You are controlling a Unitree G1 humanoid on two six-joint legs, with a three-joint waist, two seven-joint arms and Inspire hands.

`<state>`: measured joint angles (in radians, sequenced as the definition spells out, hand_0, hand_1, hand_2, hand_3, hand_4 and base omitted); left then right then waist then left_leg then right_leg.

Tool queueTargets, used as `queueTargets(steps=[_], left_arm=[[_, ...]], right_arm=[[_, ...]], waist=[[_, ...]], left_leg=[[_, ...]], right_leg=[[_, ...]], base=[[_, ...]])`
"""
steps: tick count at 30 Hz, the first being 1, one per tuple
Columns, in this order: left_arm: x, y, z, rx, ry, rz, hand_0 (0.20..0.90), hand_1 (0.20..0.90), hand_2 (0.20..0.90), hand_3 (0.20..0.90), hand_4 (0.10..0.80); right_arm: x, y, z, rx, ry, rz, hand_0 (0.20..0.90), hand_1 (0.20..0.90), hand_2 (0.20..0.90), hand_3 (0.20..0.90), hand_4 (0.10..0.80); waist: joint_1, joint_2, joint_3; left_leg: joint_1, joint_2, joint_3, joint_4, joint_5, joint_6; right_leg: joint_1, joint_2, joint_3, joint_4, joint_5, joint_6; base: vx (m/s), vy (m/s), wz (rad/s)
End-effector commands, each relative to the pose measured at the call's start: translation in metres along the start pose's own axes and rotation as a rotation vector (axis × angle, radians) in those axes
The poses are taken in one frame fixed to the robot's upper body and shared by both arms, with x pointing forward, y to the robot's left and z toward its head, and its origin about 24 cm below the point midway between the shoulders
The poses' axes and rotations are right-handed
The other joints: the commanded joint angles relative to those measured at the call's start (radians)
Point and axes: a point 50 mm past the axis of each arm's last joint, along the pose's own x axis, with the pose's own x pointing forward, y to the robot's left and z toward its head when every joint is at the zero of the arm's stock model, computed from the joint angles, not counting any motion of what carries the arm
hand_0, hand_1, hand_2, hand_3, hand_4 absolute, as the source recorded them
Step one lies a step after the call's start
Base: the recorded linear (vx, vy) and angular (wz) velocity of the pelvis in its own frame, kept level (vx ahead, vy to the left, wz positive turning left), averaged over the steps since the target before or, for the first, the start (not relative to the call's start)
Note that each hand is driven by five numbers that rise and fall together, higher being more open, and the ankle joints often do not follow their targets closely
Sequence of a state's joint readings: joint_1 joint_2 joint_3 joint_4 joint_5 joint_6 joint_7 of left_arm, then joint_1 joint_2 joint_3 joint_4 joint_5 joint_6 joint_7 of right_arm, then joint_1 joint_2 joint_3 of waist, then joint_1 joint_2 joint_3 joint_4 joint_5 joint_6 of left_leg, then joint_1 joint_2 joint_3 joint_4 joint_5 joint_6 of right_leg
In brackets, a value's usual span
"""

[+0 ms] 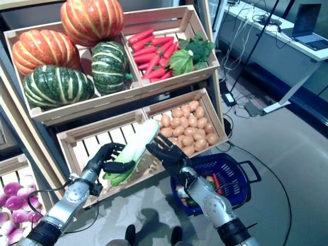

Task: Put vegetables into the basket

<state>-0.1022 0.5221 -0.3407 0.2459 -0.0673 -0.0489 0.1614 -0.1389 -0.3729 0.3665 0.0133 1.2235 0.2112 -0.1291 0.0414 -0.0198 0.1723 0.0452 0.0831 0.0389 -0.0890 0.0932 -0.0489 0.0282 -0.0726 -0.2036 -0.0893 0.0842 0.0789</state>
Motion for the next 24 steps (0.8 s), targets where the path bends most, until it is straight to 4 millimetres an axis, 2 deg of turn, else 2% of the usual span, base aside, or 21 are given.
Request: queueTargets(steps=[1, 7, 14, 24], left_arm=[[0.013, -0.030, 0.052, 0.099, -0.268, -0.145, 0.300, 0.300, 0.300, 0.300, 0.400], [0.016, -0.017, 0.054, 0.066, -0.260, -0.015, 0.300, 0.300, 0.300, 0.300, 0.400], [0.013, -0.003, 0.058, 0.008, -0.284, 0.053, 0.300, 0.300, 0.300, 0.300, 0.400], [0.014, 0.002, 0.067, -0.011, -0.318, 0.080, 0.300, 0.300, 0.300, 0.300, 0.400]], right_arm=[[0.011, 0.061, 0.033, 0.020, -0.216, 0.253, 0.900, 0.900, 0.900, 0.900, 0.800], [0.008, 0.048, 0.049, -0.081, -0.327, 0.130, 0.900, 0.900, 0.900, 0.900, 0.800], [-0.009, 0.032, 0.077, -0.052, -0.544, 0.026, 0.900, 0.900, 0.900, 0.900, 0.800], [-0.010, 0.019, 0.078, 0.004, -0.546, -0.016, 0.900, 0.900, 0.900, 0.900, 0.800]], waist=[[0.003, -0.013, -0.066], [0.000, -0.017, -0.066], [-0.002, -0.015, -0.068], [-0.009, -0.015, -0.069]], left_leg=[[0.023, 0.011, 0.010, 0.002, -0.074, -0.033], [0.020, 0.013, 0.012, 0.002, -0.071, -0.033], [0.022, 0.013, 0.011, 0.002, -0.073, -0.030], [0.020, 0.013, 0.015, 0.002, -0.075, -0.024]], right_leg=[[0.060, -0.063, -0.031, 0.002, -0.016, 0.067], [0.057, -0.066, -0.030, 0.002, -0.012, 0.067], [0.054, -0.071, -0.026, 0.002, -0.004, 0.070], [0.053, -0.073, -0.020, 0.002, -0.006, 0.068]], base=[[0.000, 0.000, 0.00], [0.000, 0.000, 0.00], [0.000, 0.000, 0.00], [0.003, 0.000, 0.00]])
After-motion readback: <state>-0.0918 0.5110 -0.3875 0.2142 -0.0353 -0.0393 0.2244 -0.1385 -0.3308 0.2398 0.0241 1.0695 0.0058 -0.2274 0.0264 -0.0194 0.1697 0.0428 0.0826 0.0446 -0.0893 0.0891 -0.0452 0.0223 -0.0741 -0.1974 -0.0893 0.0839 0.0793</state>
